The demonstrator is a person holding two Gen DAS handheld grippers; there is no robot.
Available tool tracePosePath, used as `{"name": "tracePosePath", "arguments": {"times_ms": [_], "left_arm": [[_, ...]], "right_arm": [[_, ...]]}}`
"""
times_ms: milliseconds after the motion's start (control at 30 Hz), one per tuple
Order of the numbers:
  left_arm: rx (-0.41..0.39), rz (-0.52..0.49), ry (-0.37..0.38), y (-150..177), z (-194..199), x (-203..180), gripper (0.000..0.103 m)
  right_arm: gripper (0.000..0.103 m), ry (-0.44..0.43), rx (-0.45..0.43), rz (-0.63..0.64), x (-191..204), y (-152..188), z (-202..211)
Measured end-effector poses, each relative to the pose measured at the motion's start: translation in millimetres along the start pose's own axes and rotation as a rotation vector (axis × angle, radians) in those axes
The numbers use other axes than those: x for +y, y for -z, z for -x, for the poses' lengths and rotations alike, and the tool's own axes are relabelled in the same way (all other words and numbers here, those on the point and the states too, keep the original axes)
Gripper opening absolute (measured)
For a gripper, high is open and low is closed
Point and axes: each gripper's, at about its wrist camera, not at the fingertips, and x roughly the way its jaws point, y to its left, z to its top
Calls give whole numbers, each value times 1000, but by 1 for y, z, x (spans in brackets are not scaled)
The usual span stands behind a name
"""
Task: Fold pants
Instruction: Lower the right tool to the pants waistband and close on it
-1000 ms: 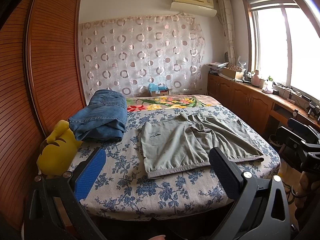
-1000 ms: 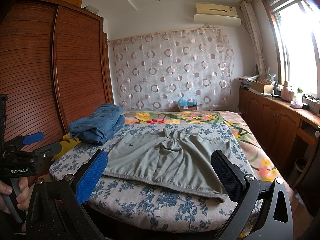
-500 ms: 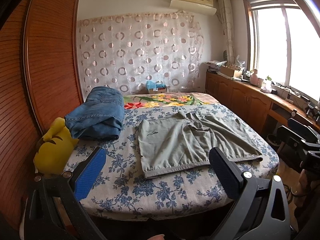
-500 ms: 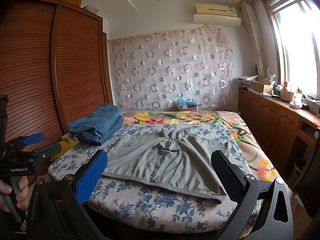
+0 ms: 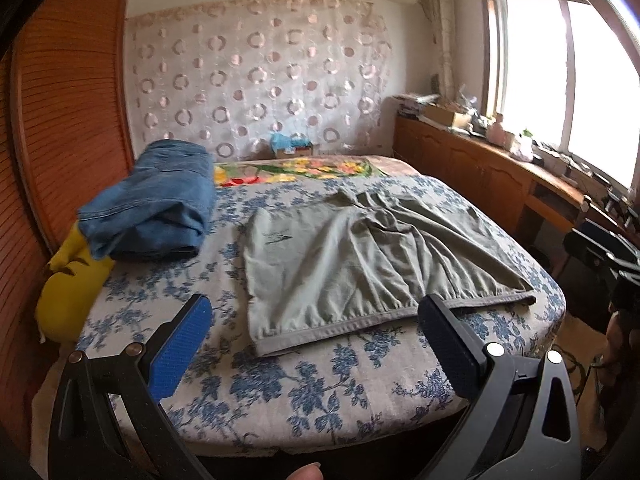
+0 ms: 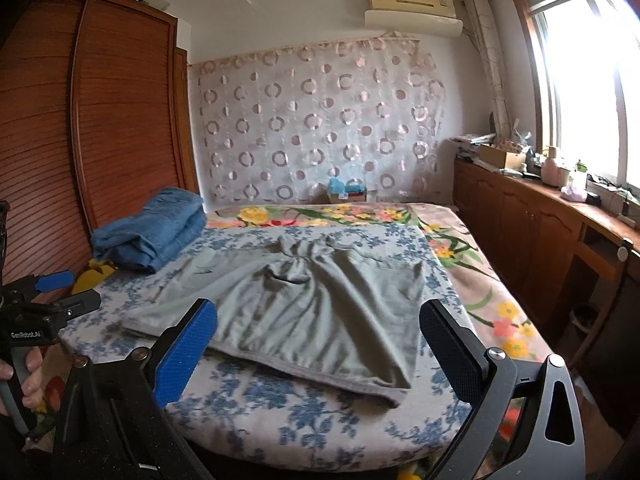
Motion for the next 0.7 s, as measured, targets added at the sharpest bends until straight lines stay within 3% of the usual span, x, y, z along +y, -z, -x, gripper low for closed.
{"name": "tracePosePath", "arguments": {"times_ms": [333, 600, 700], "left_arm": [[34, 3, 129, -17, -23, -9, 103], [10, -30, 121, -34, -36, -15, 103], [9, -41, 128, -38, -45, -18, 103]], "right_arm": [[85, -19, 57, 5, -14, -7, -19], [84, 11, 131, 29, -37, -29, -39], [79, 10, 161, 30, -44, -38, -49]]}}
